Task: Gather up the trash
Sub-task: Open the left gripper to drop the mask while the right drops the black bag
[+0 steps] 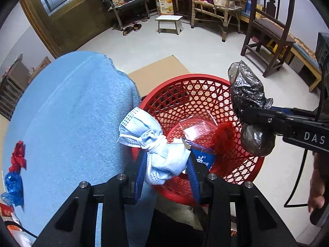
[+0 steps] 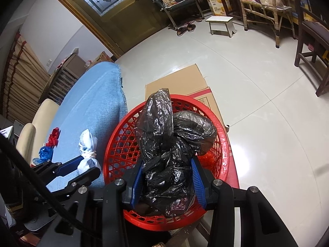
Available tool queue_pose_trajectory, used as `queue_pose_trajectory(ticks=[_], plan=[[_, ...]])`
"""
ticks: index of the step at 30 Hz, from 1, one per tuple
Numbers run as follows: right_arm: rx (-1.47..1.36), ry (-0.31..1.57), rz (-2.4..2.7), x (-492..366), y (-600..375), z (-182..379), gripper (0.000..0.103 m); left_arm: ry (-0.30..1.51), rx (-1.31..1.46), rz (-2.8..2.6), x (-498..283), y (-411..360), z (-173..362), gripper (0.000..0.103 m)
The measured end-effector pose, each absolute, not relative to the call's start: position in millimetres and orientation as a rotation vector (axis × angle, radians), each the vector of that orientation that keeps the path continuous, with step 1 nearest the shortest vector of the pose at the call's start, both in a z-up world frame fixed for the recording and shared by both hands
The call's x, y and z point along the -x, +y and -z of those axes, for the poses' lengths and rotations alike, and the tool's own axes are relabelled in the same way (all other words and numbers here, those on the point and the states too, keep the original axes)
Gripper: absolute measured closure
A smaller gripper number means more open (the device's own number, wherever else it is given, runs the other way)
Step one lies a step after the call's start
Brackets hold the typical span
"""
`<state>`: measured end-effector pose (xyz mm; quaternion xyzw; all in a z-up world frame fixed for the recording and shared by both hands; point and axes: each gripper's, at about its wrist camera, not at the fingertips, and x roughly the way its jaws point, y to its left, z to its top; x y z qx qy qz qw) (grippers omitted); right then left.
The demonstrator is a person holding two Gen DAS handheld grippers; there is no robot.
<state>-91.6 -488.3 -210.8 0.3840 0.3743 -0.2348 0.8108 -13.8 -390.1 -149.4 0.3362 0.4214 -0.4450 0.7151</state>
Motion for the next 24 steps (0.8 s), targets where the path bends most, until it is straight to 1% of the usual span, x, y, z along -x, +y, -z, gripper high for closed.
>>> queue_pose_trajectory(ticks=[6,9,11,14,15,17,24], plan=[[-0.829,0.8,0.507,92.2,-488.2,210.9,0.056,0.993,-0.677,1.063,10.0,-392.9,151.3,0.063],[-0.837,0.804,0.505,92.1,-488.5,212.2,0.056,1.026,-0.648,1.098,9.9,-393.6,153.2,0.061],[-0.839,0.808,0.505,91.4,-489.2,212.5,0.056,1.037,-0.64,1.108,10.3,-394.1,154.9,0.052],[-0.863,0.814,0.502,91.1,-492.8,214.3,0.056,1.036,-0.632,1.111,10.5,-393.9,155.3,0.046],[-0.867,0.816,0.504,91.2,-494.3,215.0,0.055,1.038,-0.63,1.112,10.4,-393.9,155.4,0.045],[-0.878,0.818,0.504,91.8,-495.9,216.1,0.048,1.041,-0.624,1.113,9.2,-392.8,155.0,0.044],[-0.877,0.812,0.496,89.9,-496.7,215.7,0.048,1.034,-0.624,1.094,6.1,-384.6,151.5,0.044]])
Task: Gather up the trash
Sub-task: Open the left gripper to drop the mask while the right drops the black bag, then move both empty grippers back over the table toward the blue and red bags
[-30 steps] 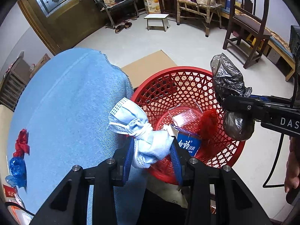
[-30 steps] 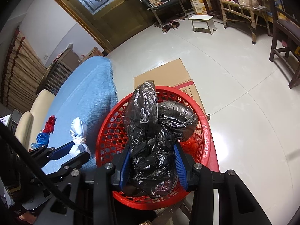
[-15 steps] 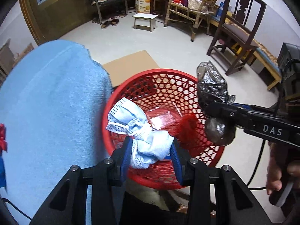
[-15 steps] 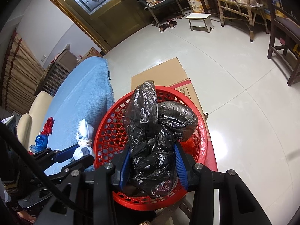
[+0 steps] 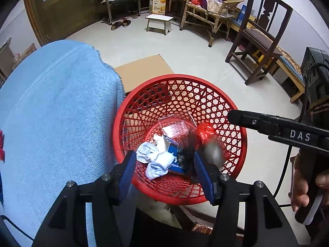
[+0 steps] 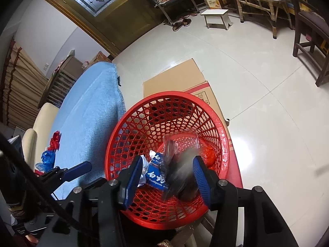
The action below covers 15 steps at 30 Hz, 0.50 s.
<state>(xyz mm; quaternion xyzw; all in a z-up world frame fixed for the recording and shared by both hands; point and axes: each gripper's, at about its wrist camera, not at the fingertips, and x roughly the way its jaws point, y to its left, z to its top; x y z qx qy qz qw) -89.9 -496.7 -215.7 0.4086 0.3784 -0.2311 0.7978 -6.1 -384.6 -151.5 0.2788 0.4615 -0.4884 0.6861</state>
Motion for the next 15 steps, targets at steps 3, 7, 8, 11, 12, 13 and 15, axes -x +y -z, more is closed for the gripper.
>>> queue_pose_trajectory(ticks=[3,7,8,11,12,13,15], plan=[[-0.875,0.81,0.492,89,-495,215,0.048,1.023,-0.629,1.075,6,-378,149,0.044],[-0.871,0.807,0.487,88,-492,212,0.048,1.003,-0.625,1.046,4,-361,145,0.043],[-0.869,0.805,0.485,88,-491,211,0.048,1.002,-0.622,1.04,4,-358,144,0.043],[-0.868,0.801,0.481,86,-488,209,0.048,0.993,-0.604,1.02,4,-340,139,0.042],[-0.868,0.8,0.479,86,-487,209,0.048,0.989,-0.605,1.01,4,-337,138,0.042],[-0.867,0.799,0.476,85,-486,208,0.048,0.986,-0.605,1.004,5,-333,138,0.042],[-0.861,0.8,0.472,83,-483,207,0.048,0.978,-0.603,0.999,7,-328,135,0.042]])
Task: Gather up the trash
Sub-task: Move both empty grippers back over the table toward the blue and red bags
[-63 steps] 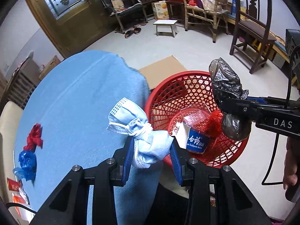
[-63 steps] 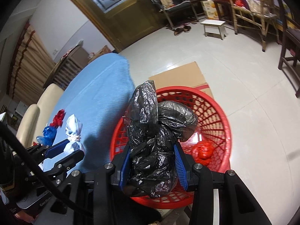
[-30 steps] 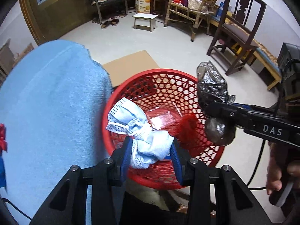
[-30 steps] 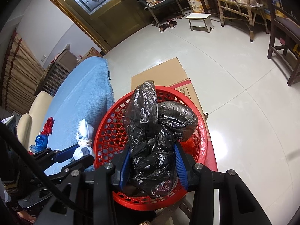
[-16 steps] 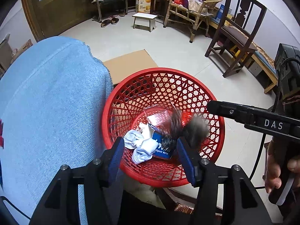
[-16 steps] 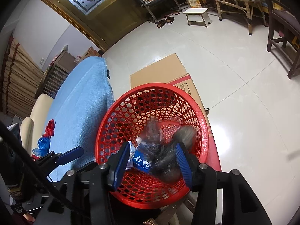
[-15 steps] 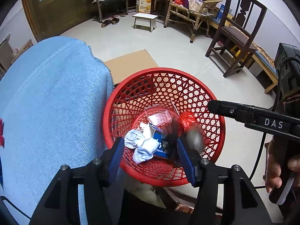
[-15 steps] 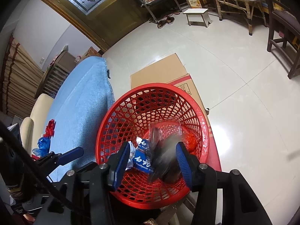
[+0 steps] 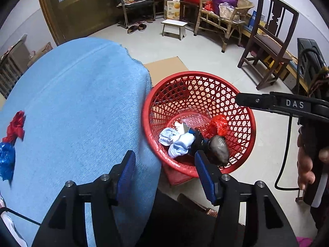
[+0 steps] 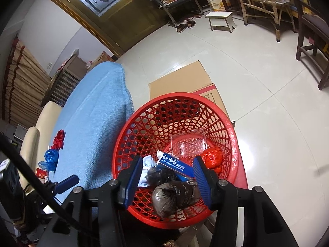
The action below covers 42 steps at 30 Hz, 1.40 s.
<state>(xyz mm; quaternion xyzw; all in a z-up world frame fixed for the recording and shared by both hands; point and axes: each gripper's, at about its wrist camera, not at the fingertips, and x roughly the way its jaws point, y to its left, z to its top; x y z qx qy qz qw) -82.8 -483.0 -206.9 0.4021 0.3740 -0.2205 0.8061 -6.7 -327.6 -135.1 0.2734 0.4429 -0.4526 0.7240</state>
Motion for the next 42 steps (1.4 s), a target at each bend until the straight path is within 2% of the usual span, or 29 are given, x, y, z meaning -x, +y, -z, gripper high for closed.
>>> queue_pose_trajectory(ticks=[13,42], plan=[[-0.814,0.781,0.439,74,-464,188,0.048,0.912,-0.562,0.911,-3,-295,115,0.042],[-0.653,0.79,0.259,11,-382,145,0.048,0.896,-0.338,0.532,-63,-143,105,0.042]])
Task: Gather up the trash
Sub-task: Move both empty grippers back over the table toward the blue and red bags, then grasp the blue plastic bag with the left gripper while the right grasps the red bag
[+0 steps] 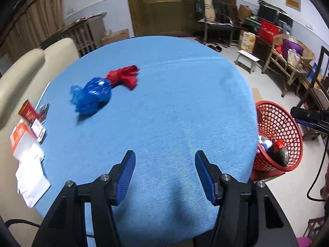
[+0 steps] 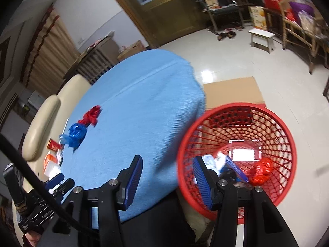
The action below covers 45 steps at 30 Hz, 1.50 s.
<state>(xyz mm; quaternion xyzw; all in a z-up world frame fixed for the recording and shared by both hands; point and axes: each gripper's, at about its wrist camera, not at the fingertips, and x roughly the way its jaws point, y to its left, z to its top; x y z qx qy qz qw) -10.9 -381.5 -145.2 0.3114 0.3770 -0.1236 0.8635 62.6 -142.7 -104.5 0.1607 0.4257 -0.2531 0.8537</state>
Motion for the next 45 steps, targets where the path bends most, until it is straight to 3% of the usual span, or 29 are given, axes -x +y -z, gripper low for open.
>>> queue_pose_trajectory(ticks=[26,45], plan=[[-0.356,0.897,0.022,-100,-227,140,0.048,0.923,-0.269,0.323,-98,-31,127,0.042],[-0.319,0.952,-0.056,-270,-228,131,0.048,0.971,-0.118,0.299,-222,-13,106,0.042]])
